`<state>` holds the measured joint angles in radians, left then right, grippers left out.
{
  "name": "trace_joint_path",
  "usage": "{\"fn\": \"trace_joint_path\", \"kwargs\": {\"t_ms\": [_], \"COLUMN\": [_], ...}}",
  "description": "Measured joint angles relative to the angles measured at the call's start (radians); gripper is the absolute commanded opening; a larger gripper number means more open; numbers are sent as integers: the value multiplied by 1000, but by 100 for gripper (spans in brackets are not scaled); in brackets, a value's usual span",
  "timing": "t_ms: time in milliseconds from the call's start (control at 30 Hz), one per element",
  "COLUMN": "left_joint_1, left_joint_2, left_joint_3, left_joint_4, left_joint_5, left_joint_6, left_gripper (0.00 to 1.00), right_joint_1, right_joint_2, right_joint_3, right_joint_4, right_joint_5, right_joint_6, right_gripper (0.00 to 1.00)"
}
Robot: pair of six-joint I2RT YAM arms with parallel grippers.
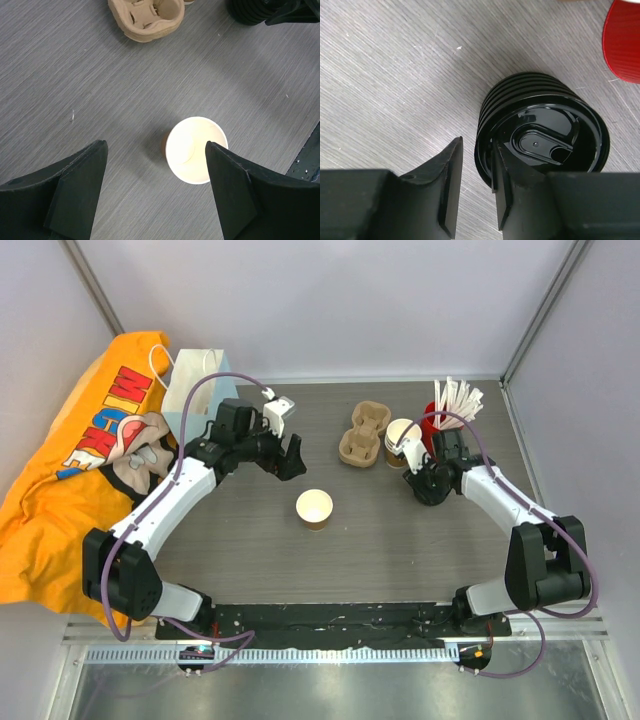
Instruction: Pack the takeout coffee
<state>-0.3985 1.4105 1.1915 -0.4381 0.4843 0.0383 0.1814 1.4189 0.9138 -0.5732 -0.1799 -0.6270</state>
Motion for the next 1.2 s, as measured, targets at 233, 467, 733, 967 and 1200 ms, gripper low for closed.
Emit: {"fn": "trace_joint_path", "kwargs": {"t_ms": [233,467,733,967,1200], "left_joint_1": [1,1,1,1,1], "left_joint_2": [0,0,0,0,-2], "left_joint_3": [-3,-3,-3,-3,-5], "left_joint_4": [0,0,0,0,0], "left_joint_5": [7,14,17,18,19], "left_joint_6": [-2,-5,-5,-5,-5], "left_gripper": [83,83,84,84,84], "right_joint_1": [0,0,0,0,0], "right_joint_2": [2,-4,-52,-61,-60], "right_joint_3": [0,0,11,25,25], "right_joint_4": [5,-5,-38,-46,-47], "right_joint_5": [0,-1,-2,-2,-1], "right_joint_6": [0,0,0,2,0], "right_gripper": [34,33,29,43,46]}}
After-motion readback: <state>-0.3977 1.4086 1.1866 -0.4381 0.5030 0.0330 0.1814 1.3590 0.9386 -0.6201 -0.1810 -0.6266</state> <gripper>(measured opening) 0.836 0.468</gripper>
